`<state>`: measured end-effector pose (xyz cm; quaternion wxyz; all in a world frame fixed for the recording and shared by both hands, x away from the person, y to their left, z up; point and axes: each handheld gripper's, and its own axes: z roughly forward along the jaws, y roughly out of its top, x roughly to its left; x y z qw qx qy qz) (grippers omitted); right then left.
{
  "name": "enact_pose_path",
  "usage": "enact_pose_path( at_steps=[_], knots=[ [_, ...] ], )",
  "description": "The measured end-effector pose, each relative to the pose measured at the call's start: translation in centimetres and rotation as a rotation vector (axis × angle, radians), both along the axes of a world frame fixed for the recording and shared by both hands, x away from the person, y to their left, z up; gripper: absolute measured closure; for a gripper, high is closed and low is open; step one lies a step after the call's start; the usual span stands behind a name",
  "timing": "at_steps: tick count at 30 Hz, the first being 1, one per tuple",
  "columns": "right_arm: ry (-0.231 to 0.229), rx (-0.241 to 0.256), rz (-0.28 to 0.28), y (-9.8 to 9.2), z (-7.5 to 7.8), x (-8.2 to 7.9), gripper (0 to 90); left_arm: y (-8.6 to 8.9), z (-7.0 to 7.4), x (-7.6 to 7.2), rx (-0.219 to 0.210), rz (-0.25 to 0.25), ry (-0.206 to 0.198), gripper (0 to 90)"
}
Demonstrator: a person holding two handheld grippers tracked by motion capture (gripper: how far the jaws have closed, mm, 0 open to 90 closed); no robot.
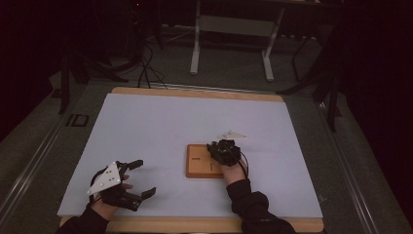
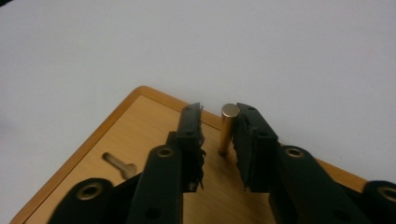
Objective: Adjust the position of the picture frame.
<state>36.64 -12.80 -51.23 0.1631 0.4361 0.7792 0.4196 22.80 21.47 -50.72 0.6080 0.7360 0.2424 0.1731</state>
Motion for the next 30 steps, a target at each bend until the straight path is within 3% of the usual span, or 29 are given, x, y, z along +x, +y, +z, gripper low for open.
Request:
enact_pose_path(
  at_steps=[6,7,11,19,23,26,30],
  knots=[
    [-0.038,-0.007,0.038,-1.2,1.0,-0.8,57.8,0.0,0.0,0.0,0.004,-0.001,0.002,1.2],
    [-0.056,0.003,0.043,-1.8,1.3,-1.1,51.4,-0.1,0.0,0.0,0.004,-0.001,0.003,1.1],
    [-0.072,0.001,0.044,-2.6,1.6,-1.4,44.8,-0.2,-0.1,0.1,-0.003,-0.006,0.006,1.1],
    [-0.07,0.027,0.066,-4.9,2.2,-2.9,16.5,-0.7,0.0,0.2,0.009,-0.016,0.003,1.2],
    [-0.074,0.037,0.081,-5.8,2.3,-3.5,15.2,-1.0,0.1,0.3,0.022,-0.018,0.009,1.2],
    [-0.089,0.033,0.119,-7.4,2.2,-4.7,19.5,-2.3,0.1,0.9,0.045,-0.048,0.084,1.2],
    [-0.12,0.029,0.121,-8.4,2.6,-5.5,20.7,-3.2,0.2,1.2,0.043,-0.085,0.113,1.2]
  ],
)
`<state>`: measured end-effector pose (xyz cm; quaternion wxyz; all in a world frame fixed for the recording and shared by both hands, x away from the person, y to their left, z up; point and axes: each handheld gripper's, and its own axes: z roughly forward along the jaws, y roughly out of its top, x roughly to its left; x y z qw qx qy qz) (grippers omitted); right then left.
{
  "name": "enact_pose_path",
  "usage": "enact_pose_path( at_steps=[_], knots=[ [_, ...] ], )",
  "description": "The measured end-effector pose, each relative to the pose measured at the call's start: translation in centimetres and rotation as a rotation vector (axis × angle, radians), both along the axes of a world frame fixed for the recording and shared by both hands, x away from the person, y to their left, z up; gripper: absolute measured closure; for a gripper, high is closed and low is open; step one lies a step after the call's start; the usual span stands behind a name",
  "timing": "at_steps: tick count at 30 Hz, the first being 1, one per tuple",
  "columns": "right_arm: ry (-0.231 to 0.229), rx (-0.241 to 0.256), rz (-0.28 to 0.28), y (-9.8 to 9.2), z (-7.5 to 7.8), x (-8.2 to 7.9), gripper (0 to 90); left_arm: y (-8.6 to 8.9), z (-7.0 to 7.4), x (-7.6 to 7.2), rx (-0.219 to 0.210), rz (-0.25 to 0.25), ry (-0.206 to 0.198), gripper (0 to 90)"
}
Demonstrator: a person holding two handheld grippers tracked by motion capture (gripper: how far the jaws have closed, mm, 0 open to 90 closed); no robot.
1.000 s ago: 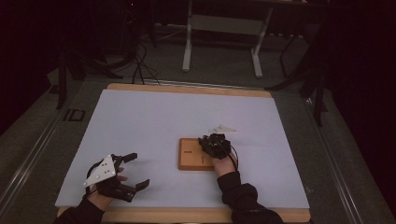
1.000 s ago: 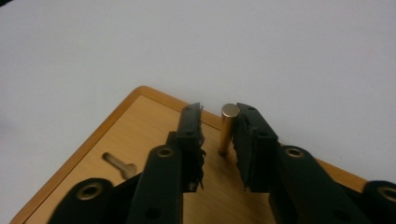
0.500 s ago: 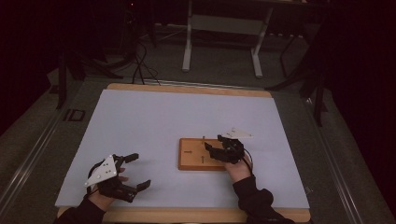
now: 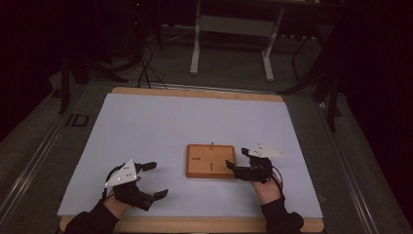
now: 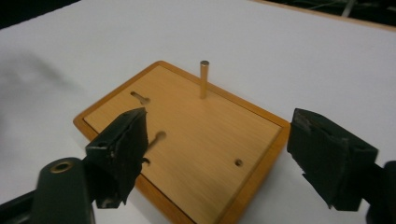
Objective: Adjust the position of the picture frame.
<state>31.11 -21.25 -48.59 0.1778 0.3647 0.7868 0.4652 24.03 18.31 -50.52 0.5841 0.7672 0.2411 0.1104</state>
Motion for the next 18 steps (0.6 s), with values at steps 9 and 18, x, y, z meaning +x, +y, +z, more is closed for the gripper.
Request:
enact_pose_path(
  at_steps=[9,18],
  knots=[
    [-0.016,-0.003,0.036,-1.2,0.6,-1.1,20.6,-2.1,1.3,2.2,0.005,-0.041,0.011,1.2],
    [-0.01,0.025,0.035,-2.4,0.3,-1.2,20.6,-4.4,2.3,4.6,0.089,-0.043,0.04,2.9]
  ],
)
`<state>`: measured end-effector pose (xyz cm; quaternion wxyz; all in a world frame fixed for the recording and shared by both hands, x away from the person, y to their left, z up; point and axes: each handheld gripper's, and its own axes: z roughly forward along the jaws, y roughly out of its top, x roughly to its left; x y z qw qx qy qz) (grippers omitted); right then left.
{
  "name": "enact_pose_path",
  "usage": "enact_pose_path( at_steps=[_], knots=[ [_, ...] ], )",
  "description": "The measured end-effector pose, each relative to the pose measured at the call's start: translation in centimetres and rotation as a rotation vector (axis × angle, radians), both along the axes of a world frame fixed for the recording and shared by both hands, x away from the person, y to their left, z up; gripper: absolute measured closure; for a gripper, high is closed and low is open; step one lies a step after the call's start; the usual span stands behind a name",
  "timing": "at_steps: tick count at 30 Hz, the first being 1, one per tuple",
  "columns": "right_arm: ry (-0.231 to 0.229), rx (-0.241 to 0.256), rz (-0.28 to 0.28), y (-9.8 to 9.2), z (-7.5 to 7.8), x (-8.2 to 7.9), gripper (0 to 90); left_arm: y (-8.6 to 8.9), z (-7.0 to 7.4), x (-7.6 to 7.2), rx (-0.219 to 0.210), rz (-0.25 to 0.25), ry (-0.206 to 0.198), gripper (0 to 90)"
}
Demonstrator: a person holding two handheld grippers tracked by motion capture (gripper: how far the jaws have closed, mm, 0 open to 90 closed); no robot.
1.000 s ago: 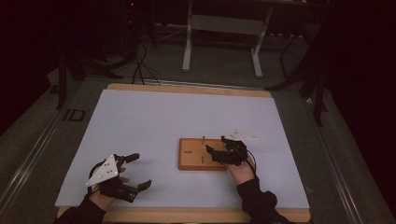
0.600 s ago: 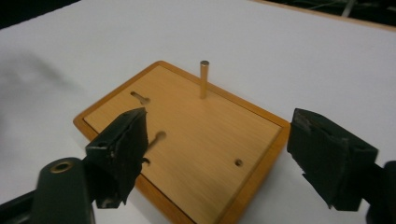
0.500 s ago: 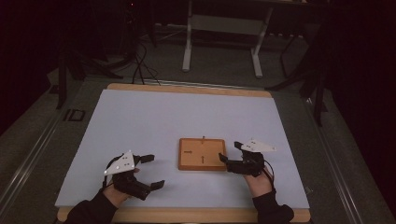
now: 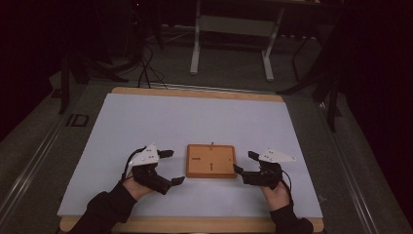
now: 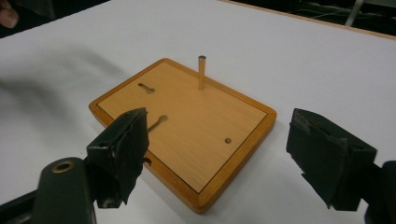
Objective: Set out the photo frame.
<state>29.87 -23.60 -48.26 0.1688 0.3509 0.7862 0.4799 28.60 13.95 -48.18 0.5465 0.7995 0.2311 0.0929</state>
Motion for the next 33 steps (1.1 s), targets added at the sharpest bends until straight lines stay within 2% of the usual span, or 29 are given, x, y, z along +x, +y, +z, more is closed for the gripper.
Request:
enact_pose_path(
  at_steps=[1,3,5,11,15,17,19,21,22,24,30,33],
  knots=[
    [-0.001,0.006,-0.002,-0.1,0.0,0.0,20.6,-0.6,0.1,0.8,-0.004,0.013,0.0,2.9],
    [-0.015,0.005,0.004,-0.3,0.1,-0.2,20.6,-1.1,0.2,1.6,-0.01,0.006,0.018,2.9],
    [-0.02,0.009,0.02,-0.3,0.1,-0.3,19.8,-1.5,0.3,2.0,-0.003,0.008,0.017,2.9],
    [-0.028,0.026,0.051,-0.6,0.1,-0.7,18.3,-2.6,0.2,3.5,0.009,0.006,0.052,3.0],
    [-0.018,0.035,0.054,-0.8,0.0,-1.0,13.7,-3.4,0.2,4.2,0.042,0.005,0.047,3.0],
    [-0.027,0.046,0.037,-0.9,-0.1,-1.0,13.4,-3.8,0.2,4.6,0.05,0.003,0.049,3.2],
    [-0.014,0.064,0.043,-1.0,-0.1,-1.0,13.0,-4.2,0.2,5.1,0.055,0.008,0.049,4.3],
    [-0.027,0.05,0.028,-0.8,-0.2,-1.0,13.4,-4.8,0.1,5.6,0.056,0.011,0.052,5.3],
    [-0.031,0.039,0.038,-0.7,-0.3,-1.1,13.0,-5.0,0.0,5.8,0.063,0.011,0.054,5.4],
    [-0.034,0.051,0.067,-0.6,-0.4,-1.1,10.9,-5.6,-0.2,6.2,0.064,0.006,0.055,6.5],
    [-0.033,0.042,0.083,-0.2,-0.6,-1.1,11.0,-6.9,-0.6,7.1,0.112,0.017,0.054,14.6],
    [-0.043,0.055,0.092,-0.1,-0.7,-1.2,11.0,-7.9,-1.1,8.1,0.146,0.042,0.051,21.2]
  ],
)
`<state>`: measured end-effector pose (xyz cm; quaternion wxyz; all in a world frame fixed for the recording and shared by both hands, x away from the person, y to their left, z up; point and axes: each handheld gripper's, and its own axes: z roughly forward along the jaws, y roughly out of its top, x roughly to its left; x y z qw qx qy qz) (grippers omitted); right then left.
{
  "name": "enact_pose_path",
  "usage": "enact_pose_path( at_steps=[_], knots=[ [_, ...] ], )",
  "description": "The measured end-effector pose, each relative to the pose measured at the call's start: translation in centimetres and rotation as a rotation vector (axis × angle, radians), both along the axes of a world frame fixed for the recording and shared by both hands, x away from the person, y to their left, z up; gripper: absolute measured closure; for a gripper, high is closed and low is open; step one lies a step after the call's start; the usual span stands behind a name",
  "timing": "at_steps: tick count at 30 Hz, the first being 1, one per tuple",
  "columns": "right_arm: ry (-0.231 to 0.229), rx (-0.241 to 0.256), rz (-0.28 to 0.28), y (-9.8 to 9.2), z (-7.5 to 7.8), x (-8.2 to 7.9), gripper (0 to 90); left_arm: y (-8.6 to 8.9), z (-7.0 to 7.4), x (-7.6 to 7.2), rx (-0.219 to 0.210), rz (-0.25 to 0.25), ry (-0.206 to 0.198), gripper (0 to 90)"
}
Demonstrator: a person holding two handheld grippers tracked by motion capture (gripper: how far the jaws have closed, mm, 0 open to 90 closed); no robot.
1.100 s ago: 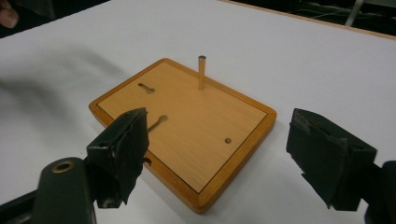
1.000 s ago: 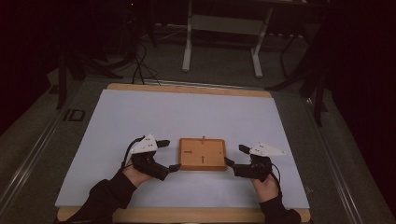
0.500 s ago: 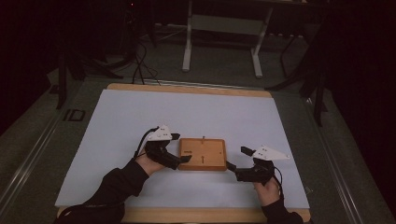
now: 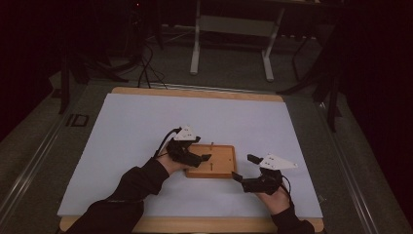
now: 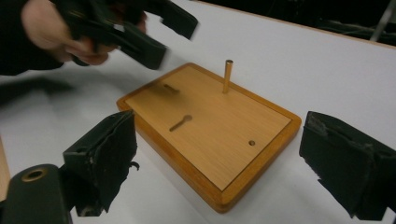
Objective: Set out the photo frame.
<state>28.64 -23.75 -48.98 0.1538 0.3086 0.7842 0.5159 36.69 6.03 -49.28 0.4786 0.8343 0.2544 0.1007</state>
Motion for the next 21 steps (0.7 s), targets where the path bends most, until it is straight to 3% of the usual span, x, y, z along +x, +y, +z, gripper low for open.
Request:
enact_pose_path(
  at_steps=[10,17,21],
  knots=[
    [0.026,-0.003,0.004,-0.2,-0.2,0.2,12.7,-1.9,-1.4,1.6,0.068,0.044,0.02,46.4],
    [0.031,-0.033,0.021,0.2,-0.6,0.1,14.2,-2.6,-1.7,2.5,0.055,0.051,0.025,59.0],
    [0.035,-0.039,0.033,0.4,-0.7,0.0,14.7,-3.1,-1.8,2.5,0.069,0.051,0.016,62.4]
  ],
)
